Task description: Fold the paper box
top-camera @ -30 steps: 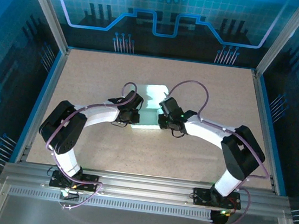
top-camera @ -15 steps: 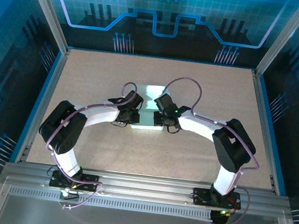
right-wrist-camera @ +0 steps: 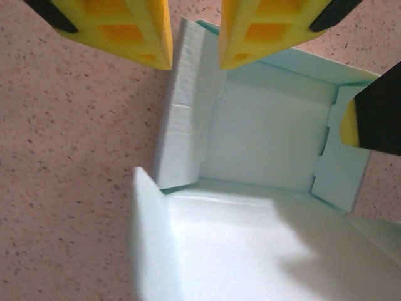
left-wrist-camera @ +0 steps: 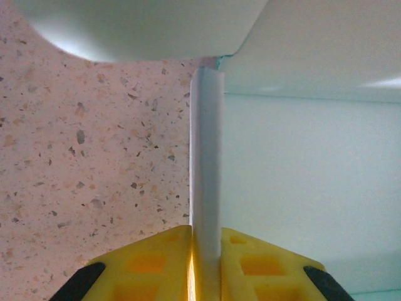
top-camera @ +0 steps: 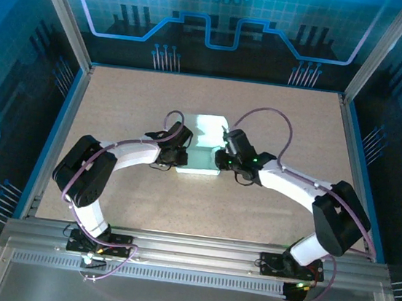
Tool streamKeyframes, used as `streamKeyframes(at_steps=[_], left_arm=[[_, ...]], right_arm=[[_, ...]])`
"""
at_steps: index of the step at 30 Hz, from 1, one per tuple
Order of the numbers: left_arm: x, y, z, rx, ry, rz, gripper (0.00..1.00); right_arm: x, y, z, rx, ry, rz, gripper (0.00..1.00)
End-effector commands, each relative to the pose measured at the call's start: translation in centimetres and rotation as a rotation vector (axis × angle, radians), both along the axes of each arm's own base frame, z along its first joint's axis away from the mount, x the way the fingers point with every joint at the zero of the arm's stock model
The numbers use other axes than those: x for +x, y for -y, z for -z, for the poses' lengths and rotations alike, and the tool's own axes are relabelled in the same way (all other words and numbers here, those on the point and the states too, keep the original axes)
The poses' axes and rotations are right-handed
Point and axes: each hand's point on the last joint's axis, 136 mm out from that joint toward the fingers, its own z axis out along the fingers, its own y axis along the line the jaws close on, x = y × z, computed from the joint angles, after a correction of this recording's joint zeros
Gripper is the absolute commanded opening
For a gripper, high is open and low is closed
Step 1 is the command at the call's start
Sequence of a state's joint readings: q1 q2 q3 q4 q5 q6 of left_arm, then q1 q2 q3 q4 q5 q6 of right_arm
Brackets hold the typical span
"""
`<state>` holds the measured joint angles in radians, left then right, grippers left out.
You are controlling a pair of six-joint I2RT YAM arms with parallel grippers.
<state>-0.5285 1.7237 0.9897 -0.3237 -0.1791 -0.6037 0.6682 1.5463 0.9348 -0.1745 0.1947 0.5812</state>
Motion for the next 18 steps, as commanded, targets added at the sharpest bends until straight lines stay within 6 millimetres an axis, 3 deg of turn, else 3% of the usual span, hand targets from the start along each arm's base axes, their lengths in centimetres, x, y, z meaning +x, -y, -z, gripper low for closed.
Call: streamKeyframes(at_steps=[1,5,14,18], left_arm=[[-0.1,0.6,-0.6,-0.025,0.005,0.021,0.18],[-0.1,0.7,-0.8,-0.027,0.008,0.026,0.18],[0.0,0.8,-1.0,-0.029,0.009,0.036,0.18],[0.0,0.9,-1.0,-0.030,0.010,0.037,0.18]], right_arm=[[0.5,0.7,1.8,0.119,-0.055,0.054,0.27],[0.7,0.0,2.8,0.187,-0.092,0.032,0.24],[0.9,-0.5,5.4,0.171,-0.156,0.023,0.21],[1.7,-1.4,4.8,0.180,-0.147,0.008,0.18]])
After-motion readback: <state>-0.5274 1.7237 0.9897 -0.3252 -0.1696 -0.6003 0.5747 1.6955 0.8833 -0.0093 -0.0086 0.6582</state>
